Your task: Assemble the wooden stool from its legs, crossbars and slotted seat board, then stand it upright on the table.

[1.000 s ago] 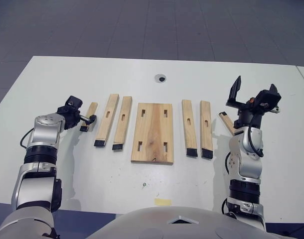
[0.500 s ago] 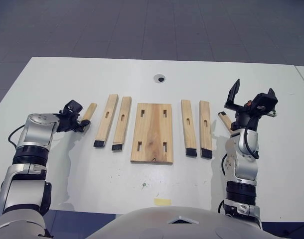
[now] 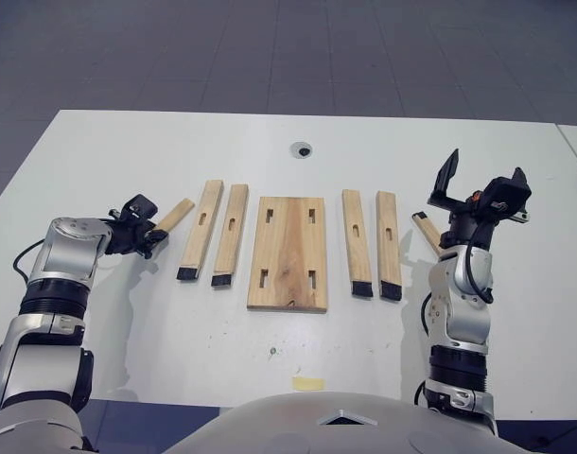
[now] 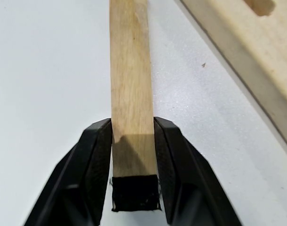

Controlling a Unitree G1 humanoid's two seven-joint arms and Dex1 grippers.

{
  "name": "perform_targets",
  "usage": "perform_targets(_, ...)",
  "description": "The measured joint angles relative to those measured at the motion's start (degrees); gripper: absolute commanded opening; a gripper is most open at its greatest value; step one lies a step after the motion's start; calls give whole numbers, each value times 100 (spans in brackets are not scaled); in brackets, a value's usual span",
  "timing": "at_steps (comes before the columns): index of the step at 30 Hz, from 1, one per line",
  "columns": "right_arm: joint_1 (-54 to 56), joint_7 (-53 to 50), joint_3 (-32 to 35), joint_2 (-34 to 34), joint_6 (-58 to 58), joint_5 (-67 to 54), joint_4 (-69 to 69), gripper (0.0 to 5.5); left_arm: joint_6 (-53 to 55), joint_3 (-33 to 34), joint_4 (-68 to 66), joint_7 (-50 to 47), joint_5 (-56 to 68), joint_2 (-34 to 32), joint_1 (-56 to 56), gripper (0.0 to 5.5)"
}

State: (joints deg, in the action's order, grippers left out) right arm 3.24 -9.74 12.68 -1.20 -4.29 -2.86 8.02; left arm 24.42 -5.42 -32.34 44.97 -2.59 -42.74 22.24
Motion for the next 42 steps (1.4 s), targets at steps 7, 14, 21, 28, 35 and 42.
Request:
perform_targets(7,212,1021,65,-90,810,-1592,226,540,-219,974,350,-1716,270,590,602,130)
perform_targets(14,158,2462,-246,-80,2546,-4900,1391,540,-830,604,3153,-773,1141,1010,426,130)
perform_targets(21,70,2524,-606,123,3259,-5959,1493,540,-1019,-99,4489,-192,1464,1337,-620,130)
perform_targets(28,21,2460,-1060,360,3304,-5728,1281,524,-763,-317,5026,-258,1570,1530,-800,130)
perform_targets(35,156,2411,-1161,468,3253,-5503,1107,420,-645,-470,5270,-264,1571,1538,-869,130)
perform_targets(42,12,2304,-1238,509,3269,-5503,1147,304,-612,-576,5361,-344,1449,1508,-891,130)
